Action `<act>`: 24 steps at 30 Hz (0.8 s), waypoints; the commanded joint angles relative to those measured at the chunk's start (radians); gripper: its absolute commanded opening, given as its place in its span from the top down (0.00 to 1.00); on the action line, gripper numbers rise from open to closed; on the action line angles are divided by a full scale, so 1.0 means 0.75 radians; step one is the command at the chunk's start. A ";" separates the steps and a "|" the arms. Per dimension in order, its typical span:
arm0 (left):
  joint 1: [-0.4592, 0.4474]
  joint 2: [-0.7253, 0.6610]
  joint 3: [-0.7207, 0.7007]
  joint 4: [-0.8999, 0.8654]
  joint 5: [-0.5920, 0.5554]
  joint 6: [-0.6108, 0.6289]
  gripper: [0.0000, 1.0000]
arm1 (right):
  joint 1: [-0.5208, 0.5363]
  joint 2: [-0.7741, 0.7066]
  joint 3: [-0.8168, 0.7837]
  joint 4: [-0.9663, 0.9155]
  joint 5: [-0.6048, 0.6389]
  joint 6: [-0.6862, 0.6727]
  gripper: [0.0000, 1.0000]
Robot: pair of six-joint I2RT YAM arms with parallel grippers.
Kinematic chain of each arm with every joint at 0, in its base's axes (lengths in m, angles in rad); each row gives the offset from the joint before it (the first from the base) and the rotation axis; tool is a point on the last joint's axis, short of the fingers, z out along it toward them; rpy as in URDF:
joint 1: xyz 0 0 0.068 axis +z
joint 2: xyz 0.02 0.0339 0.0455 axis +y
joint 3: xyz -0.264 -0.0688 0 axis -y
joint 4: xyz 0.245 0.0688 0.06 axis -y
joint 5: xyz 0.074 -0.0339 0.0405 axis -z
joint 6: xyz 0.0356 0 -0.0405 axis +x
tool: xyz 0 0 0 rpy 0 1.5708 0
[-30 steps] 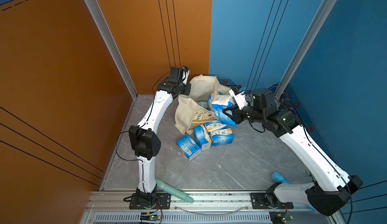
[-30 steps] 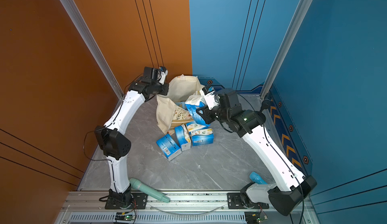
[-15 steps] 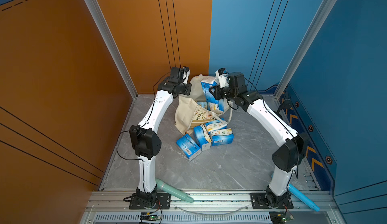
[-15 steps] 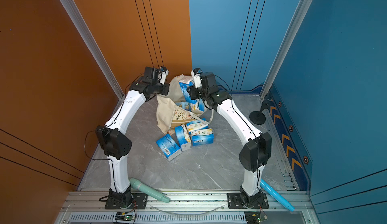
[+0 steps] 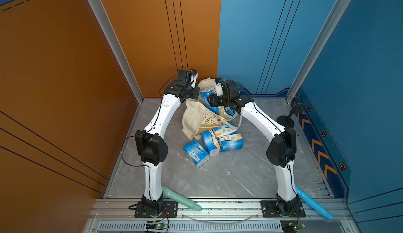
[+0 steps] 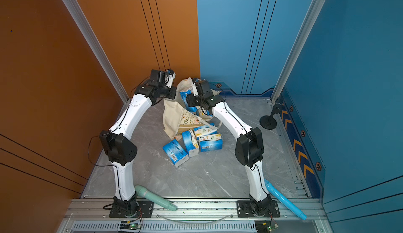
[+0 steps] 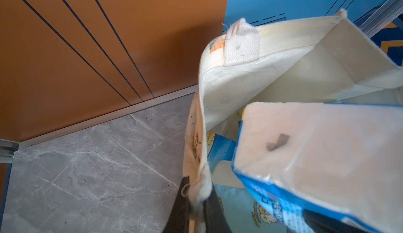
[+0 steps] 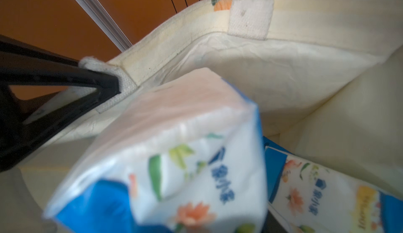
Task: Put tissues into the canvas bag
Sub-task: Place the pack of facial tissues in the canvas bag, then adjust the canvas bag at the center of the board.
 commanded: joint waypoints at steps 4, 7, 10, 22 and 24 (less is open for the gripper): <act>0.011 0.019 0.012 -0.037 -0.005 0.022 1.00 | -0.037 -0.134 -0.018 -0.027 0.050 0.005 0.24; 0.016 0.019 0.011 -0.036 -0.007 0.021 1.00 | -0.071 -0.233 -0.088 0.033 0.055 0.011 0.19; 0.018 0.018 0.010 -0.037 -0.007 0.022 1.00 | -0.110 -0.341 -0.167 0.086 0.050 0.017 0.19; 0.018 0.016 0.018 -0.036 -0.013 0.021 1.00 | -0.255 -0.440 -0.285 -0.201 0.245 -0.056 0.60; 0.018 0.017 0.020 -0.037 -0.017 0.016 1.00 | -0.255 -0.423 -0.299 -0.216 0.255 -0.055 0.60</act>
